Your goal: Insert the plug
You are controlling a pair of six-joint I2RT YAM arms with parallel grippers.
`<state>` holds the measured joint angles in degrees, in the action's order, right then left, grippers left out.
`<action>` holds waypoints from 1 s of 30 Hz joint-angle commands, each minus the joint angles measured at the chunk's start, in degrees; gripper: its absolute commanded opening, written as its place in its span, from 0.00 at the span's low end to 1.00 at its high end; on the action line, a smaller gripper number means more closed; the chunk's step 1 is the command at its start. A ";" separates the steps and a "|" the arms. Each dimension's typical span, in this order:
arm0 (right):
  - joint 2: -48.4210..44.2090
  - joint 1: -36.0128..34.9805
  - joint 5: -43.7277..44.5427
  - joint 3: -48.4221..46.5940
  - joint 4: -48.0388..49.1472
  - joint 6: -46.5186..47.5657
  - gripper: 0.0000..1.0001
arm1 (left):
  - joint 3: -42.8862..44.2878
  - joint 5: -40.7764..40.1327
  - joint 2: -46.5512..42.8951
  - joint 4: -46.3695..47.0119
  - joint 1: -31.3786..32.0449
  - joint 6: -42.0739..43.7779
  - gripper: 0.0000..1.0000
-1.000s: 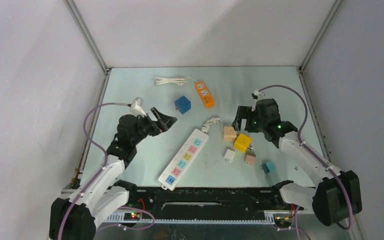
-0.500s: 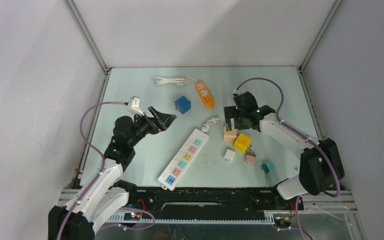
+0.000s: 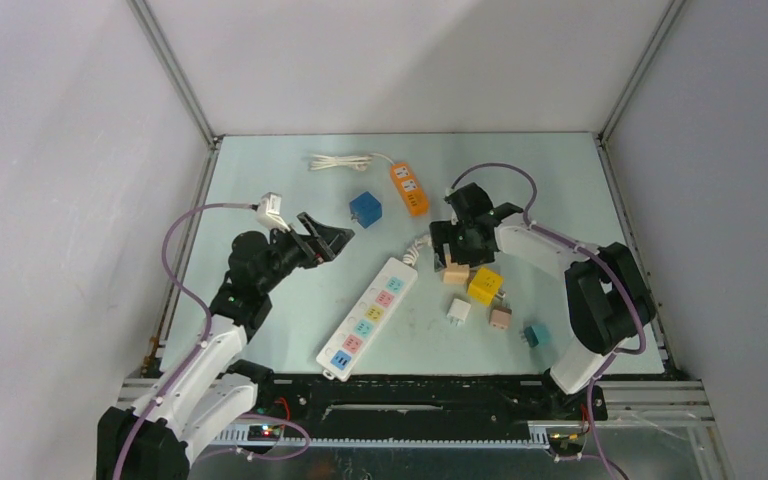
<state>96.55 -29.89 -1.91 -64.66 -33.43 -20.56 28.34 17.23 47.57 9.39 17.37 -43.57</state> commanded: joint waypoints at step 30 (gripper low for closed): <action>-3.05 -1.60 -20.75 2.63 11.14 6.19 0.97 | -2.50 0.87 2.82 1.31 4.54 -0.55 0.98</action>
<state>88.82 -31.35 -18.33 -59.09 -24.38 -19.03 26.94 17.26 49.63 9.76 20.84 -44.71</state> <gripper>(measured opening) 0.968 0.983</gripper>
